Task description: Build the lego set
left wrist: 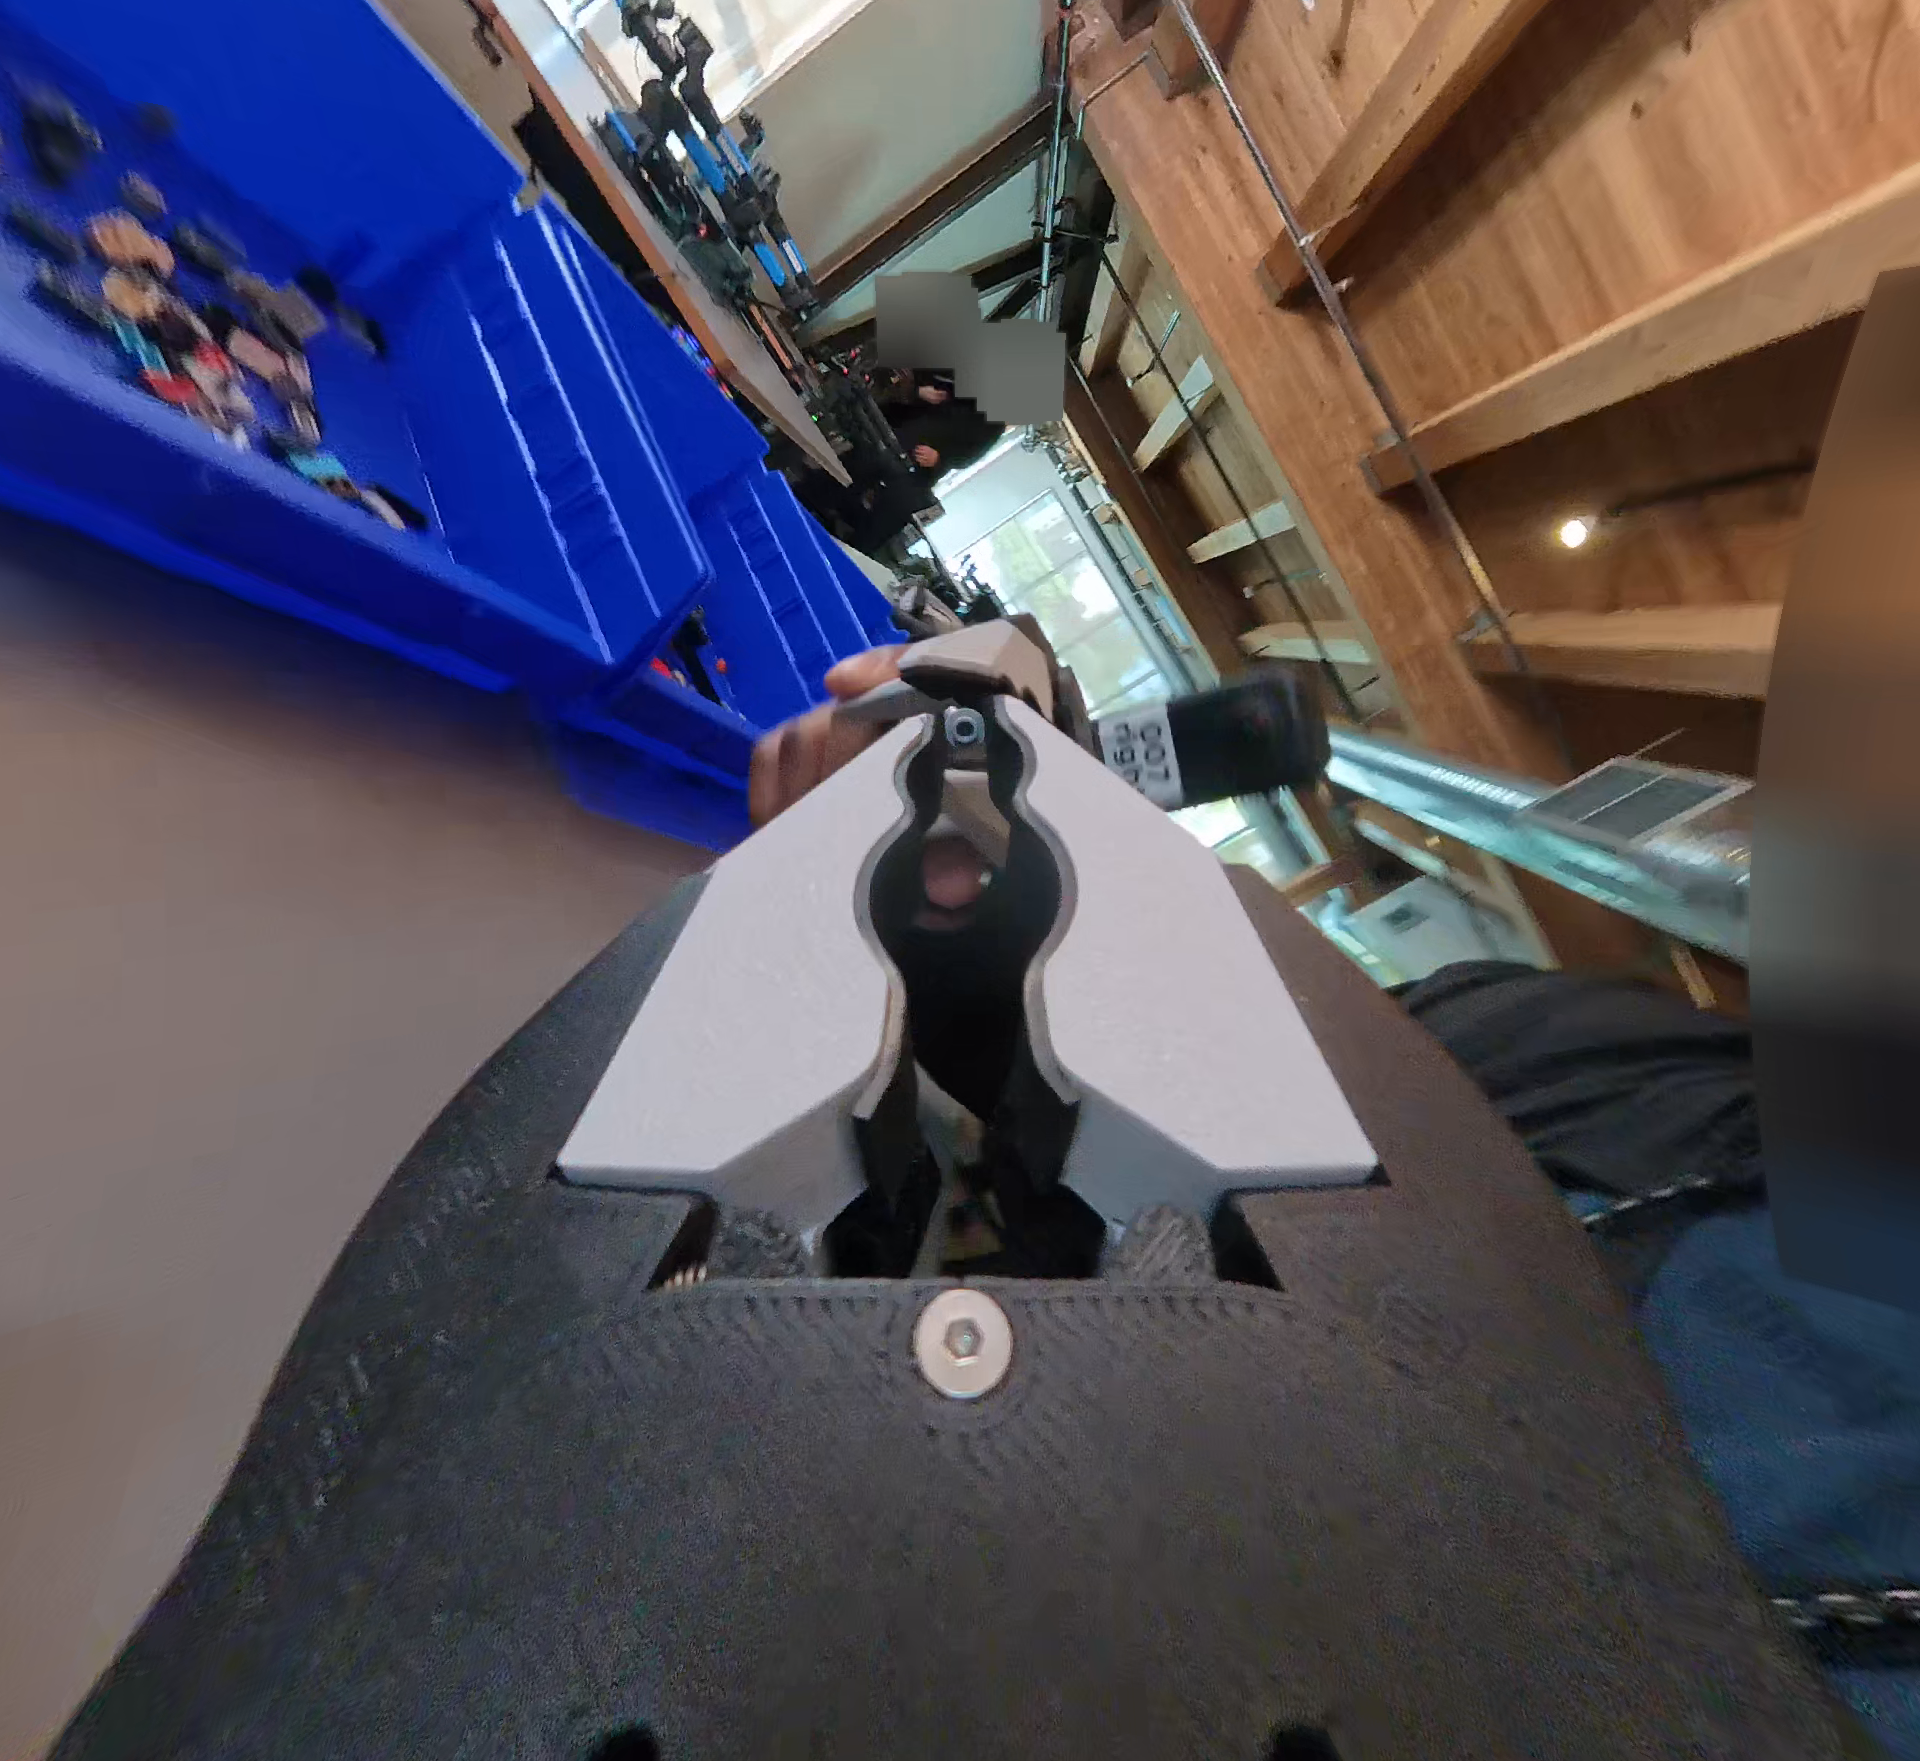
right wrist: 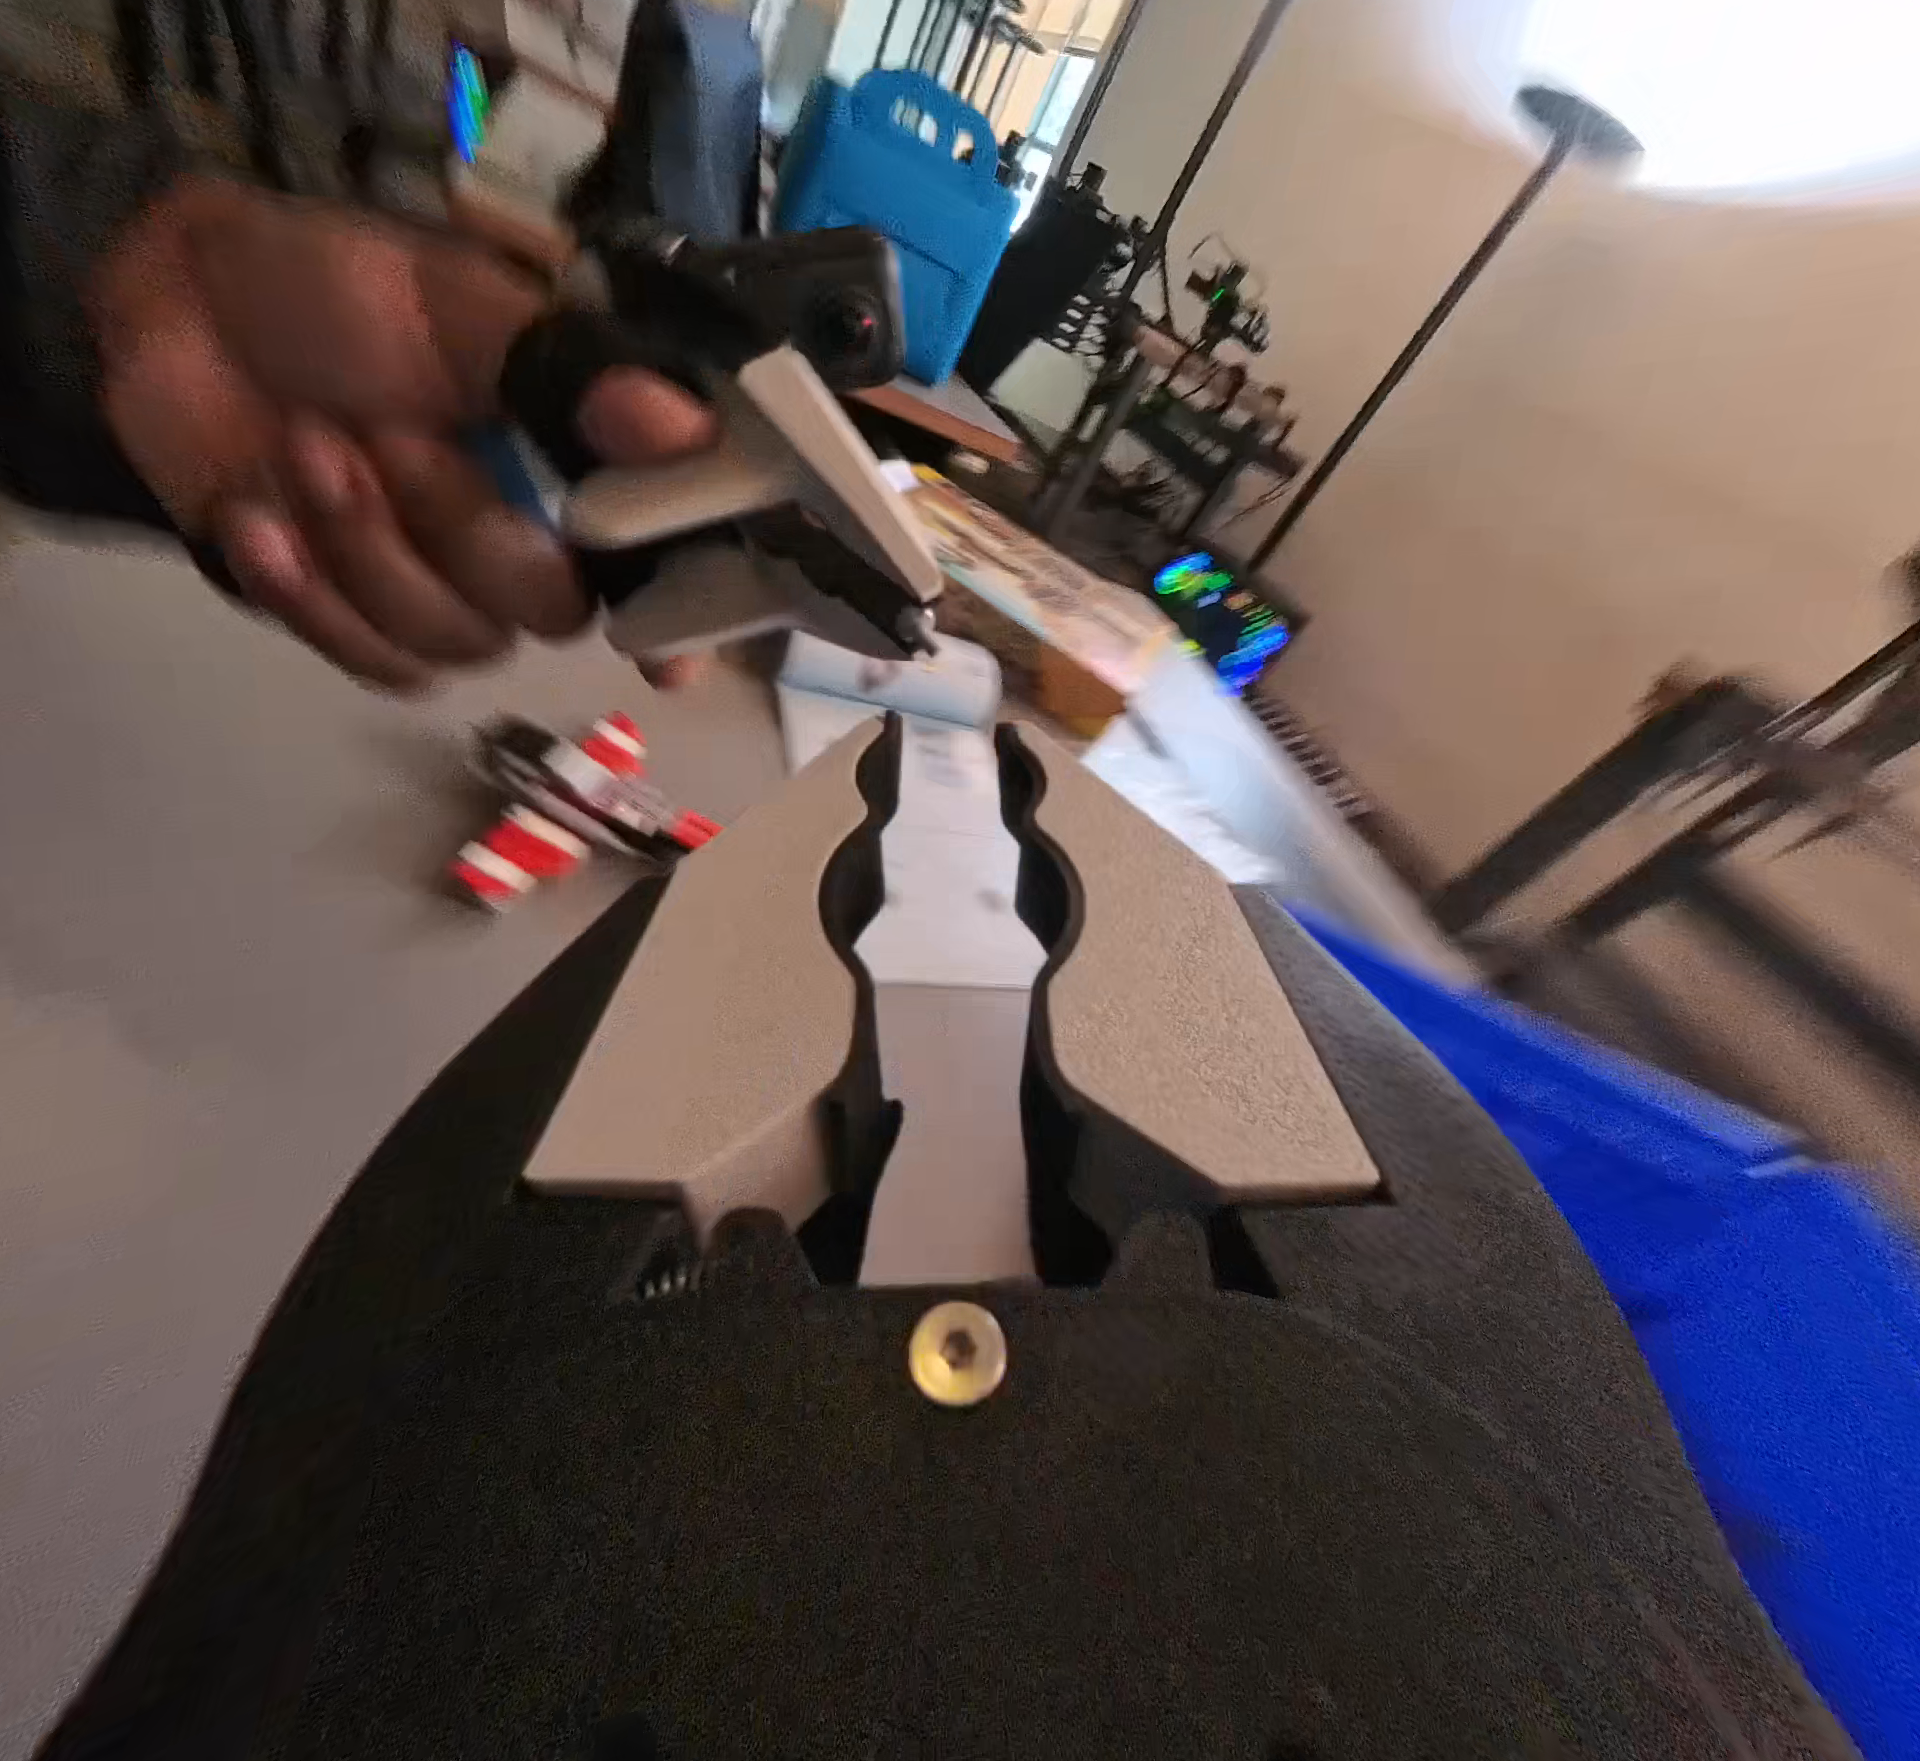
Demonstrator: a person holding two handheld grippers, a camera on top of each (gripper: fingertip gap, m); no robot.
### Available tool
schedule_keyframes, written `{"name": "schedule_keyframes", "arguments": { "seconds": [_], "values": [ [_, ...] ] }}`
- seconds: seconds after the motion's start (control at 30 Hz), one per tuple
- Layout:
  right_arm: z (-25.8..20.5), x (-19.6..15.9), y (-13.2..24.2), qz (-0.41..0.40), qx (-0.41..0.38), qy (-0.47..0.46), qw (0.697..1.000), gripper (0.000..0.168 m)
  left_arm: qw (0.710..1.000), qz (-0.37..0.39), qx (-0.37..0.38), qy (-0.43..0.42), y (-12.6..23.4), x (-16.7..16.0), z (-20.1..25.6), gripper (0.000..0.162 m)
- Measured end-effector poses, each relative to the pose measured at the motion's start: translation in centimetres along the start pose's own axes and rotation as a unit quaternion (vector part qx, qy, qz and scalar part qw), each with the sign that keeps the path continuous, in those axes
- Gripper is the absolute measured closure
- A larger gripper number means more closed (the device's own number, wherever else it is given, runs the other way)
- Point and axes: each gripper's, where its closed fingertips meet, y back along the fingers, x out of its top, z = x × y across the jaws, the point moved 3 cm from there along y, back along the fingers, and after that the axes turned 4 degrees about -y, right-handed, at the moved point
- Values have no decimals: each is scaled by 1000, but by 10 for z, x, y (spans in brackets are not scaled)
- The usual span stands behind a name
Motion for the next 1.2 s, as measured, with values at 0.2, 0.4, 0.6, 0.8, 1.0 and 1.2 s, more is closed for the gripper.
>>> {"name": "schedule_keyframes", "arguments": {
  "seconds": [0.2,0.4,0.6,0.8,1.0,1.2],
  "values": [
    [5,8,8,111,98,-504,851,147,985,5,5,-174,-3,3,16,155],
    [-2,14,8,147,163,-651,727,150,957,14,-2,-289,-7,0,31,155],
    [-3,16,7,161,188,-679,691,153,943,4,2,-332,-11,-7,32,155],
    [-4,18,8,165,205,-682,682,156,932,-2,13,-362,-12,-8,31,155],
    [-6,21,9,165,216,-677,684,160,921,-11,15,-389,-15,-10,34,154],
    [-6,22,11,166,221,-673,686,163,917,-15,11,-398,-14,-11,36,154]
  ]
}}
